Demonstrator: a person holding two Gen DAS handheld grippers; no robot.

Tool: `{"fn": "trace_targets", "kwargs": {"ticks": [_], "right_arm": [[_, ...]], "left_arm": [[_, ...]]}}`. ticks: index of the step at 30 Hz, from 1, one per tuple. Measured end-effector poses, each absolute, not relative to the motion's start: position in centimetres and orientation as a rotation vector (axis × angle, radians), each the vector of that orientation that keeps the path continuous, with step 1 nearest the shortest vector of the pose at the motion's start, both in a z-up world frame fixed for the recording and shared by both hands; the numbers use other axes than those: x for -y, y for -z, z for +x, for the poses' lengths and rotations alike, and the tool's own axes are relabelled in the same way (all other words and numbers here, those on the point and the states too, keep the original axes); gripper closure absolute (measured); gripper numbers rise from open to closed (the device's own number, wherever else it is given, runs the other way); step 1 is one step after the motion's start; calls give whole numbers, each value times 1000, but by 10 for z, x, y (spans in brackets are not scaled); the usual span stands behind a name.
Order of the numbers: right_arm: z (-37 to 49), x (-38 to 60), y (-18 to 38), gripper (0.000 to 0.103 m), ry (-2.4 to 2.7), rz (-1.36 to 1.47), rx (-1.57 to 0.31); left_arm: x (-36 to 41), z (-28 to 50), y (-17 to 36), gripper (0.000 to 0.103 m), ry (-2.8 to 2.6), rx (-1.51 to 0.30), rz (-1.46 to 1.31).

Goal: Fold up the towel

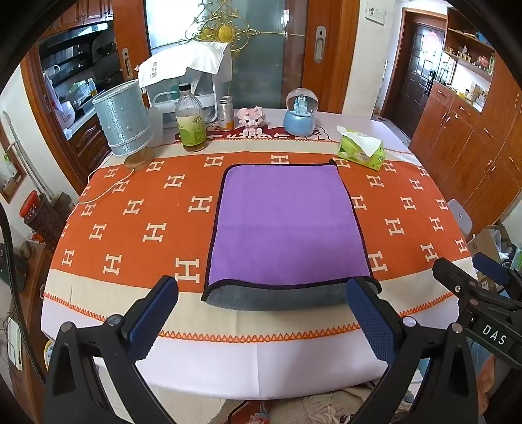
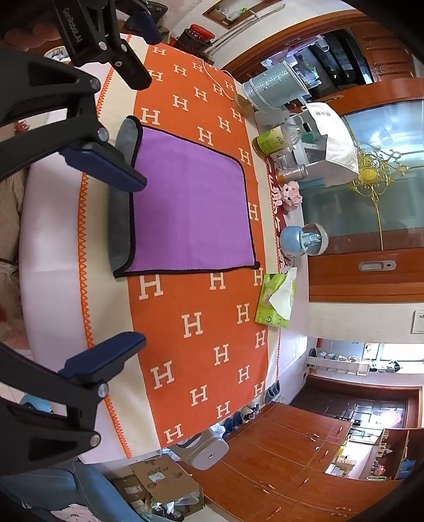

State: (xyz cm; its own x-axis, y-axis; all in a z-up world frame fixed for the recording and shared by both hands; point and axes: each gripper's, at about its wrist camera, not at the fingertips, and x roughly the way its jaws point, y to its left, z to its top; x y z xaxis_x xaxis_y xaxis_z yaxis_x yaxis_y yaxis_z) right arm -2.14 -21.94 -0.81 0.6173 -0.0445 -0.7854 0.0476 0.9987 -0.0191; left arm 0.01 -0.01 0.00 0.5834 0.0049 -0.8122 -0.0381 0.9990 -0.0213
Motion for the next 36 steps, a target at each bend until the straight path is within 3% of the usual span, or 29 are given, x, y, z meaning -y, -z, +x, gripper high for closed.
{"fn": "trace_targets", "kwargs": {"ticks": [36], "right_arm": [[-21, 220, 11, 15, 28, 37, -910]], "left_arm": [[5, 3, 4, 1, 0, -955, -39]]}}
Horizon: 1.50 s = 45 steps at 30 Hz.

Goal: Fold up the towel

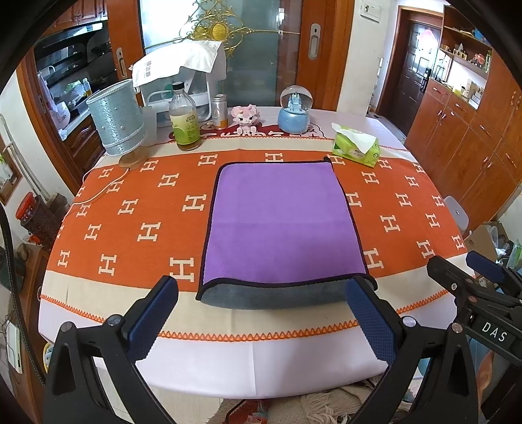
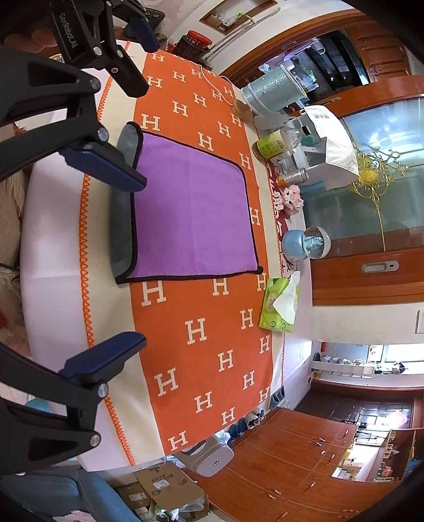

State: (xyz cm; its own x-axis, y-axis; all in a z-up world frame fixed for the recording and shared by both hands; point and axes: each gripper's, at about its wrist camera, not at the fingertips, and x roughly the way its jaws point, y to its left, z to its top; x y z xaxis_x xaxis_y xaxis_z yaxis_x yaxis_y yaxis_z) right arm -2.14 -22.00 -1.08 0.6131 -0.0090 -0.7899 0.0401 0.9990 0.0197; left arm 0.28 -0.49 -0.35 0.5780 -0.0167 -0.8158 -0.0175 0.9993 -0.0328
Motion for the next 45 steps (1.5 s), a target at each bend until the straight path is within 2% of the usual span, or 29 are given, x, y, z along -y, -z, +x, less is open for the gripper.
{"fn": "trace_targets", "kwargs": {"ticks": [45], "right_arm": [[-22, 227, -2, 15, 41, 29, -880]], "left_arm": [[2, 7, 0, 1, -7, -947, -37]]}}
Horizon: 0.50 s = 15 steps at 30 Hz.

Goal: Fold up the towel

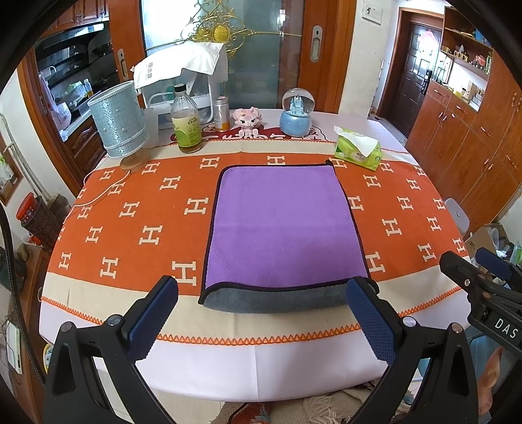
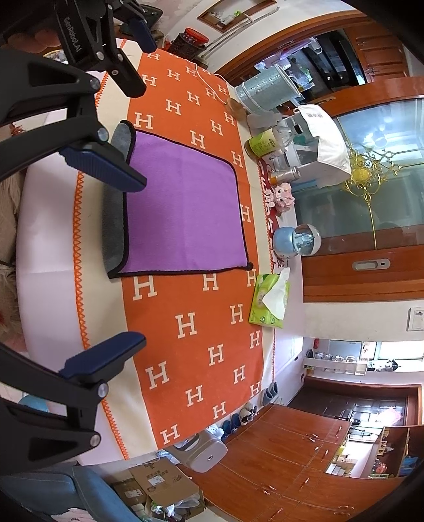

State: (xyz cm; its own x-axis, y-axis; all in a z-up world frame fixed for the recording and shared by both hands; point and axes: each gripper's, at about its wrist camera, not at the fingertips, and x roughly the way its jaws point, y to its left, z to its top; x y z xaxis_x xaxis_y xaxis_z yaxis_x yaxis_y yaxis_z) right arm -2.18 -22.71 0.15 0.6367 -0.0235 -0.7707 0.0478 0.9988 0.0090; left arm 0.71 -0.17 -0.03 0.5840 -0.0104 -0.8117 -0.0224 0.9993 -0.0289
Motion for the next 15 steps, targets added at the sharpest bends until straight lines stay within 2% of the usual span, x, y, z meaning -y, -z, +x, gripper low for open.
{"fn": "trace_targets", "kwargs": {"ticks": [15], "right_arm": [[-23, 232, 2, 15, 43, 36, -887]], "left_arm": [[3, 7, 4, 1, 3, -957, -32]]}}
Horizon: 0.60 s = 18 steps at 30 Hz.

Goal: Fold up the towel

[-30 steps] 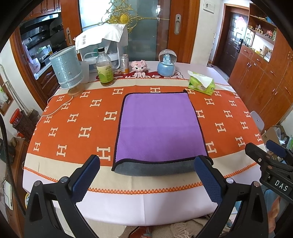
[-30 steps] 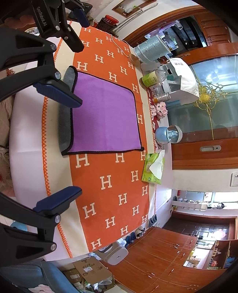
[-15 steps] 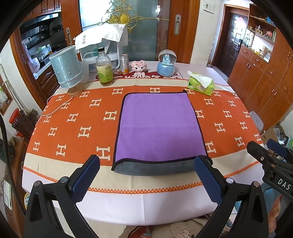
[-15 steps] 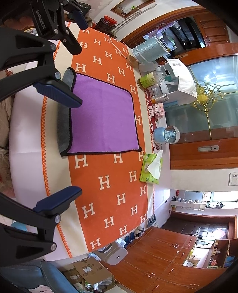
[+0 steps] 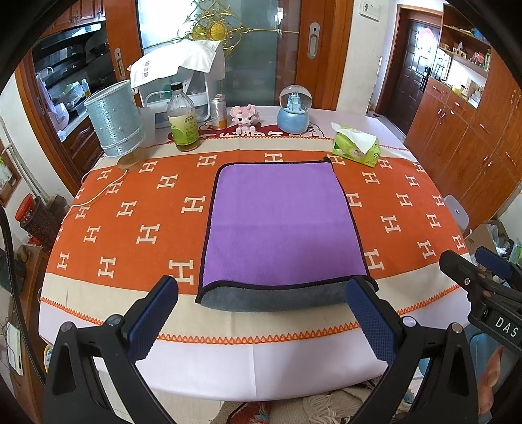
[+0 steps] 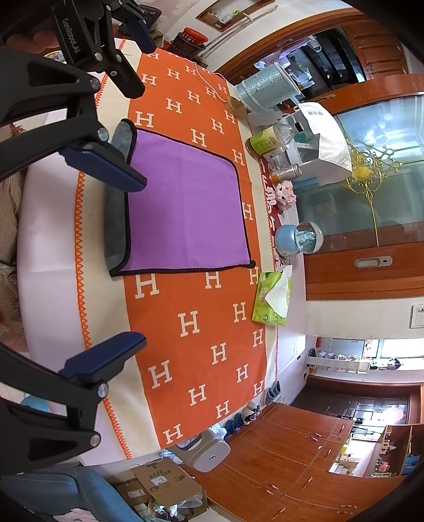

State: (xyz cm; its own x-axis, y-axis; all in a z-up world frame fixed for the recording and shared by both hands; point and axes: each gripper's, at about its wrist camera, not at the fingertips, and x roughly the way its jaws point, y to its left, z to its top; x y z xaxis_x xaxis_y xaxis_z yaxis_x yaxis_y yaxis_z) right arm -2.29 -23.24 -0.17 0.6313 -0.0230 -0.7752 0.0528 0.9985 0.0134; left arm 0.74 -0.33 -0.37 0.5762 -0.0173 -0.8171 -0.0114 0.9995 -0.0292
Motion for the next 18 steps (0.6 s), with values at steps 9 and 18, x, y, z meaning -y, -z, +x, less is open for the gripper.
{"fn": "trace_targets", "kwargs": {"ticks": [9, 18], "right_arm": [[-22, 232, 3, 15, 36, 38, -892], [-14, 234, 6, 15, 46, 33, -877]], "left_arm": [[5, 13, 6, 1, 12, -968, -35], [-8, 28, 6, 1, 14, -928, -62]]}}
